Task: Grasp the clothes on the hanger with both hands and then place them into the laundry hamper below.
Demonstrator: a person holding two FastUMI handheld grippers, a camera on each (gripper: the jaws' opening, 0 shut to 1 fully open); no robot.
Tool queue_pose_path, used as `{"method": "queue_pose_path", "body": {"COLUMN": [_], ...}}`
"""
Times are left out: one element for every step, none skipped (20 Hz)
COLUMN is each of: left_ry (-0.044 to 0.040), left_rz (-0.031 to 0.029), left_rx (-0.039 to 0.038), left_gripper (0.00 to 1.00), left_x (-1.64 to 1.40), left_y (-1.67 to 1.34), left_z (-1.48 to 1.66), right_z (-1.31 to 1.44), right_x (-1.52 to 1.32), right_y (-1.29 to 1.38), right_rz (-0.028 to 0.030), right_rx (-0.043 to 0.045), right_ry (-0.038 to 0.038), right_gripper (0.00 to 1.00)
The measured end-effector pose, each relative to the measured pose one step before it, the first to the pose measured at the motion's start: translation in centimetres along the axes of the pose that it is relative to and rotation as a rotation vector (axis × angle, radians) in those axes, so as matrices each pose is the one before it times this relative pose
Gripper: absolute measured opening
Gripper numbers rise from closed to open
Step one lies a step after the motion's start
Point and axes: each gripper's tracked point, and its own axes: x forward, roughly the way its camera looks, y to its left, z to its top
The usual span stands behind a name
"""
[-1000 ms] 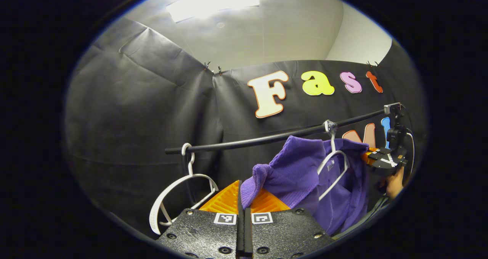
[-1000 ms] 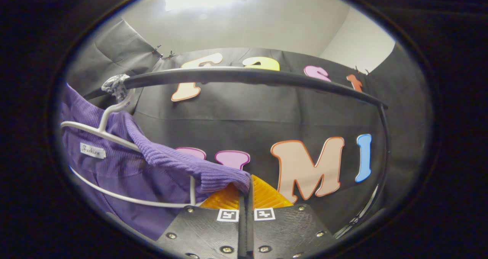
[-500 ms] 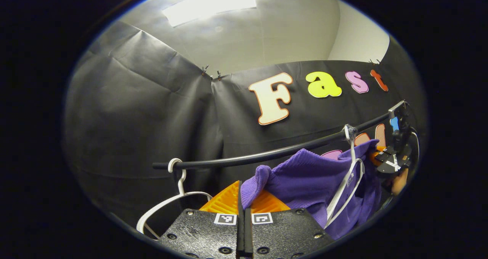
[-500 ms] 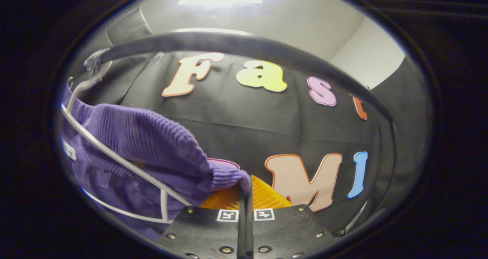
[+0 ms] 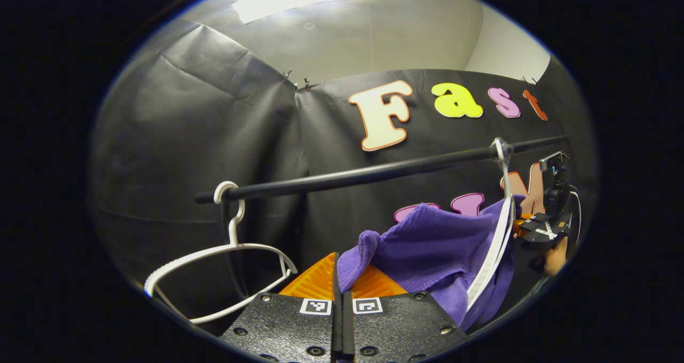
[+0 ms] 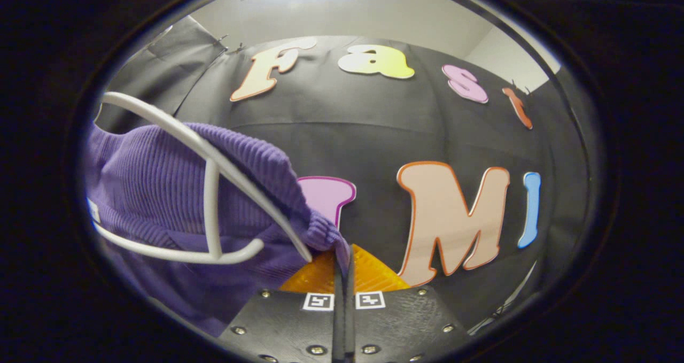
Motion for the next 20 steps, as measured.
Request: {"method": "queue_pose_path", "body": {"left_ry": [0.00318, 0.00564, 0.00427, 0.01244, 0.00358, 0.02094, 0.01095, 0.01737, 0.00856, 0.022, 0.02795, 0.01259, 0.02233, 0.02768, 0.01959, -0.00308, 0.00297, 0.00494, 0.01115, 0.01011], "left_rz": [-0.00377, 0.00363, 0.00518, 0.00075, -0.00545, 0.00068, -0.00515, -0.00389, -0.00237, -0.00667, -0.0096, -0.02025, -0.02276, -0.02378, -0.00311, 0.01389, 0.0194, 0.01109, -0.00061, -0.00076], "left_rx": [-0.00977, -0.00455, 0.00136, -0.00424, -0.01328, -0.01867, -0.01657, -0.00471, -0.00683, 0.0036, -0.01151, -0.01224, -0.02352, -0.0226, -0.00595, 0.01878, 0.02179, 0.01304, 0.00071, -0.00285], "left_gripper": [0.0, 0.0, 0.0, 0.01, 0.0, 0.0, 0.0, 0.0, 0.01, 0.0, 0.0, 0.0, 0.0, 0.0, 0.0, 0.0, 0.0, 0.0, 0.0, 0.0], "left_x": [-0.048, 0.033, -0.023, 0.05, -0.139, -0.03, -0.084, -0.046, 0.055, 0.418, 0.399, 0.281, -0.558, -0.428, -0.153, 0.062, -0.134, -0.351, -0.25, -0.391], "left_y": [0.021, 0.108, 0.166, 0.094, 0.023, 0.045, -0.005, -0.071, -0.072, -0.377, -0.464, -0.578, -0.248, -0.47, -0.271, 0.214, 0.347, 0.176, -0.198, -0.088], "left_z": [-0.581, -0.545, -0.564, -0.485, -0.503, -0.77, -0.887, -0.982, -0.918, -1.242, -1.446, -0.907, -1.442, -1.387, -1.186, -0.975, -0.964, -0.793, -0.634, -0.633], "right_z": [-0.308, -0.319, -0.596, -0.779, -0.378, -0.447, -0.259, -0.436, -0.824, -1.815, -2.255, -2.005, -1.955, -1.831, -1.429, -1.498, -1.174, -0.978, -0.638, -0.254], "right_x": [-0.061, -0.088, 0.059, -0.003, 0.283, 0.237, 0.131, 0.151, 0.203, 0.369, 0.286, 0.628, 0.143, 0.028, -0.218, -0.914, -0.949, -1.077, -0.9, -0.912], "right_y": [0.204, 0.487, 0.684, 0.59, 0.31, 0.082, -0.06, -0.139, -0.09, 0.316, 0.506, 0.039, -0.102, -0.102, 0.203, 0.345, 0.423, 0.441, 0.482, 0.154], "right_rz": [0.00232, 0.00778, 0.01453, 0.01517, 0.00945, 0.00482, -0.00158, -0.00438, -0.00489, 0.01655, 0.02471, 0.00421, 0.00494, 0.01254, 0.00783, 0.00316, 0.00916, 0.00346, 0.00801, 0.00255], "right_rx": [-0.00141, -0.00302, 0.00387, 0.01606, 0.01554, 0.01588, 0.01521, 0.01187, 0.01702, 0.03377, 0.04841, 0.03349, 0.01711, 0.0051, -0.00256, -0.00193, -0.00193, -0.00537, -0.00722, -0.01022], "right_ry": [-0.0045, 0.00146, 0.01806, 0.0281, 0.02122, 0.01751, 0.00184, 0.00997, 0.01902, 0.05417, 0.06855, 0.03506, 0.0275, 0.01458, 0.00471, 0.0094, 0.00863, 0.00133, -0.00055, -0.00554], "right_gripper": [0.01, 0.0, 0.01, 0.0, 0.0, 0.01, 0.01, 0.01, 0.01, 0.0, 0.0, 0.0, 0.01, 0.0, 0.0, 0.01, 0.01, 0.0, 0.01, 0.01]}}
